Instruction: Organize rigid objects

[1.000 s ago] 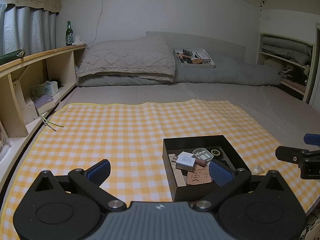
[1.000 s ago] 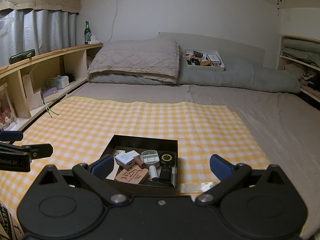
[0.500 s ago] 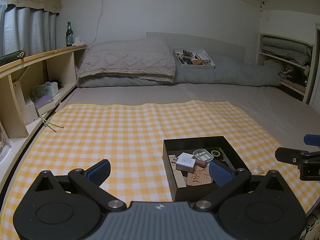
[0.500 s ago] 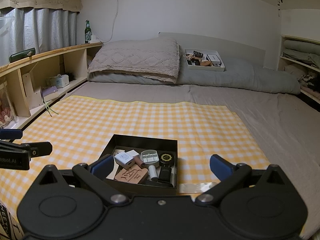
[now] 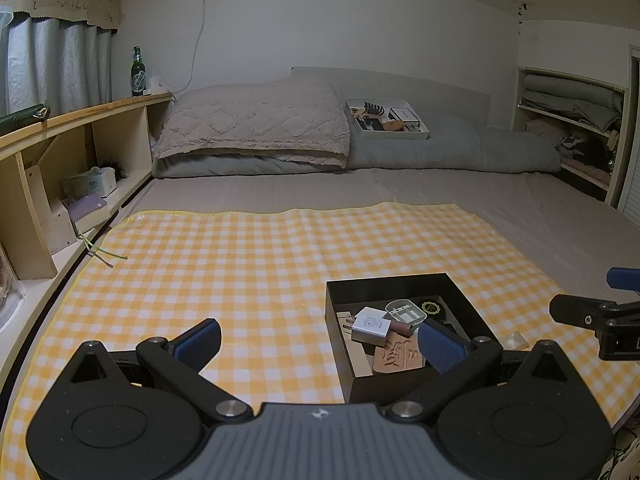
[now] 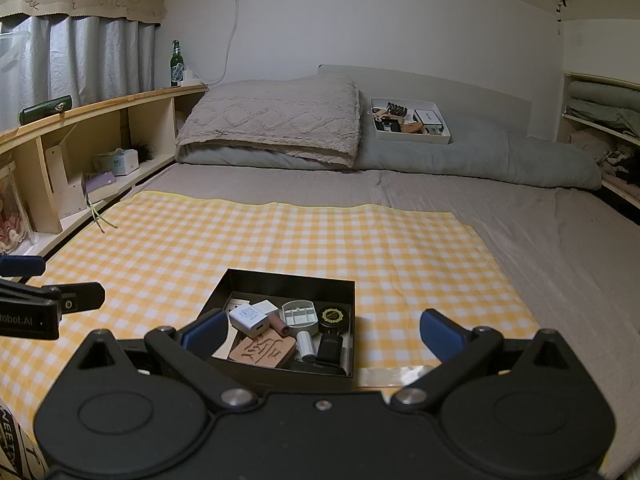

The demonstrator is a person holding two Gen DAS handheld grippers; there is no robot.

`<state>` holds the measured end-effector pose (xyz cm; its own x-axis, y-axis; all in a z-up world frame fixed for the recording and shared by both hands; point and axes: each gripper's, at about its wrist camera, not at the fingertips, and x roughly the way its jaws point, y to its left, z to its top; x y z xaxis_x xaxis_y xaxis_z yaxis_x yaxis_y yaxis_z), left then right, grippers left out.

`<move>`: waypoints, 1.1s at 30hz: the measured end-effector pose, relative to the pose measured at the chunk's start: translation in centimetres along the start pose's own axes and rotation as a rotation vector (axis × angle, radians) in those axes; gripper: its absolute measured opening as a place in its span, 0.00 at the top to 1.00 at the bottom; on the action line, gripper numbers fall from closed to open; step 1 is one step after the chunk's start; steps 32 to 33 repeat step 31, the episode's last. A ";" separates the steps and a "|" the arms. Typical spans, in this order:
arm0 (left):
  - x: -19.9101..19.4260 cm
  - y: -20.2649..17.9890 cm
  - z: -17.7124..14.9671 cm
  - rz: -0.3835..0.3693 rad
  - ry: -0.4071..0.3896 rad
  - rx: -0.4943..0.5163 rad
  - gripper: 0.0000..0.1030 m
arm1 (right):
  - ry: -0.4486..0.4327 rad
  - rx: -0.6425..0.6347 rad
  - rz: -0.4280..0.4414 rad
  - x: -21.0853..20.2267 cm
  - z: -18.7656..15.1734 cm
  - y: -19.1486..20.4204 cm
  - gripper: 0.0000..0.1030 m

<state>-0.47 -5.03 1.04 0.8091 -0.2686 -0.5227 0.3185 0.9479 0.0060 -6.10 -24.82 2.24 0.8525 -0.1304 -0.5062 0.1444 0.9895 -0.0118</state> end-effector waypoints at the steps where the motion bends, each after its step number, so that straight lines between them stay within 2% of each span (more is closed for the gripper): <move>1: 0.0 0.0 0.0 0.000 0.000 -0.001 0.00 | 0.000 0.000 0.000 0.0 0.0 0.0 0.00; 33: -0.1 0.0 0.0 0.007 -0.007 0.002 0.00 | -0.002 0.003 -0.004 0.0 0.0 -0.4 0.00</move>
